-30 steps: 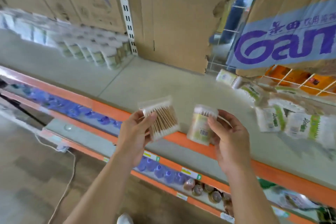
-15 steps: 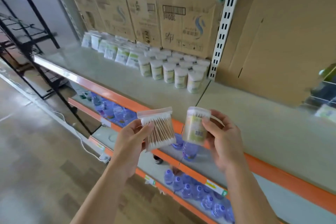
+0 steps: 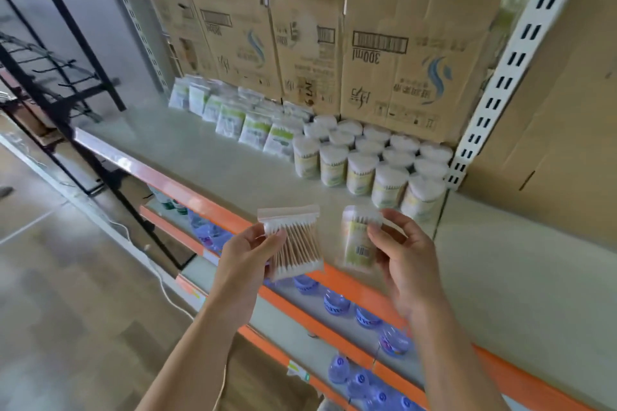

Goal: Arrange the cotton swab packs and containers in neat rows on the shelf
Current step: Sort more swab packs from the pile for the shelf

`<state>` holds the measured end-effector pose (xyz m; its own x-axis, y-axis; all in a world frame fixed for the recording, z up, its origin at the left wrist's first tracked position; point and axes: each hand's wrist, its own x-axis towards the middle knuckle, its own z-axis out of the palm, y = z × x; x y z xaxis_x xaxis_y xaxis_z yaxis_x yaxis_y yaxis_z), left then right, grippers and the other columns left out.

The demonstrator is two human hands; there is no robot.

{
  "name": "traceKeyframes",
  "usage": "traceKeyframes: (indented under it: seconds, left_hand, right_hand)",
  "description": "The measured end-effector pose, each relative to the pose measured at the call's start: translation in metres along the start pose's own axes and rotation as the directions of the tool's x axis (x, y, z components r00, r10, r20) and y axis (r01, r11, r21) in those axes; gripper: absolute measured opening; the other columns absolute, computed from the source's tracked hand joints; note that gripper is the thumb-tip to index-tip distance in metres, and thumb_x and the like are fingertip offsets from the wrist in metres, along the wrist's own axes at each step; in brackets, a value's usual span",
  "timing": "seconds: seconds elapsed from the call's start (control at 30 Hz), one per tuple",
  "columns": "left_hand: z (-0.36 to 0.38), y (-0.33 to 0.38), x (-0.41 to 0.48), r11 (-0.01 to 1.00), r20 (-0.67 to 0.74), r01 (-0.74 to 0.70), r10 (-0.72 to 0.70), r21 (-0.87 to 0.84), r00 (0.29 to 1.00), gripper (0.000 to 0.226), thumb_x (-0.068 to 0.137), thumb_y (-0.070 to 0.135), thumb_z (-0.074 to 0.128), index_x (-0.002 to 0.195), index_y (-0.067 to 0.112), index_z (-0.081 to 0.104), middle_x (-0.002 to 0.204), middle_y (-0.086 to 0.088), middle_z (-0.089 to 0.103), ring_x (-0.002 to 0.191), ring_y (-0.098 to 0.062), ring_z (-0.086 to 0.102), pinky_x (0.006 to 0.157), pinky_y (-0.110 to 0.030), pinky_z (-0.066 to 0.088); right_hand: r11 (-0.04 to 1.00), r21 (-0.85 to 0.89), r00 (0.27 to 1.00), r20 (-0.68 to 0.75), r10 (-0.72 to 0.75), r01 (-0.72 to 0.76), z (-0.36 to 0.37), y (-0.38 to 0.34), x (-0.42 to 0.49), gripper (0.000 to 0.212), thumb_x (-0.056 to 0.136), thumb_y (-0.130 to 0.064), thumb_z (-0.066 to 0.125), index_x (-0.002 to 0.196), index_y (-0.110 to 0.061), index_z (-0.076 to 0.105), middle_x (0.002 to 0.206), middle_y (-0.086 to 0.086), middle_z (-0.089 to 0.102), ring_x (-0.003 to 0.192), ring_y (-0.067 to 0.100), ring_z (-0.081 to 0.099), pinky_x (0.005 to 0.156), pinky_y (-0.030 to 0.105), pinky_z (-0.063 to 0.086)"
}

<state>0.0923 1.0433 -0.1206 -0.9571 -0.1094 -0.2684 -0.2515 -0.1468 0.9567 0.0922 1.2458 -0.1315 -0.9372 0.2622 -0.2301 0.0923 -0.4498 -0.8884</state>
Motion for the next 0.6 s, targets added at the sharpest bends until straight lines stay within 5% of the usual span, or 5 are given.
traceKeyframes:
  seconds: [0.2, 0.4, 0.6]
  left_hand:
    - [-0.019, 0.023, 0.070, 0.998, 0.019, -0.018, 0.017, 0.054, 1.000, 0.047, 0.068, 0.037, 0.074, 0.095, -0.001, 0.064, 0.087, -0.015, 0.056, 0.081, -0.029, 0.047, 0.073, -0.044, 0.035]
    - [-0.030, 0.027, 0.115, 0.995, 0.040, -0.017, 0.013, 0.101, 0.999, 0.019, 0.089, 0.013, 0.063, 0.094, -0.005, 0.063, 0.086, -0.025, 0.065, 0.078, -0.027, 0.058, 0.070, -0.039, 0.040]
    - [-0.030, 0.028, 0.159, 0.986, 0.203, -0.048, 0.015, 0.160, 0.979, 0.024, 0.083, 0.015, 0.071, 0.083, -0.001, 0.054, 0.073, -0.012, 0.048, 0.060, -0.017, 0.036, 0.045, -0.024, 0.026]
  right_hand:
    - [0.998, -0.062, 1.000, 0.004, -0.006, 0.006, 0.042, 0.018, 0.053, 0.034, 0.081, 0.007, 0.068, 0.106, -0.014, 0.062, 0.071, -0.005, 0.071, 0.066, 0.007, 0.065, 0.063, 0.023, 0.053]
    - [0.990, -0.142, 1.000, -0.007, -0.027, 0.026, 0.069, 0.026, 0.079, 0.034, 0.080, -0.002, 0.073, 0.108, -0.019, 0.064, 0.082, -0.001, 0.072, 0.075, 0.008, 0.066, 0.067, 0.021, 0.050]
    - [0.983, -0.182, 0.998, -0.060, -0.034, 0.023, 0.092, 0.041, 0.095, 0.036, 0.083, -0.001, 0.070, 0.109, -0.025, 0.067, 0.080, -0.003, 0.064, 0.075, 0.008, 0.061, 0.069, 0.020, 0.049]
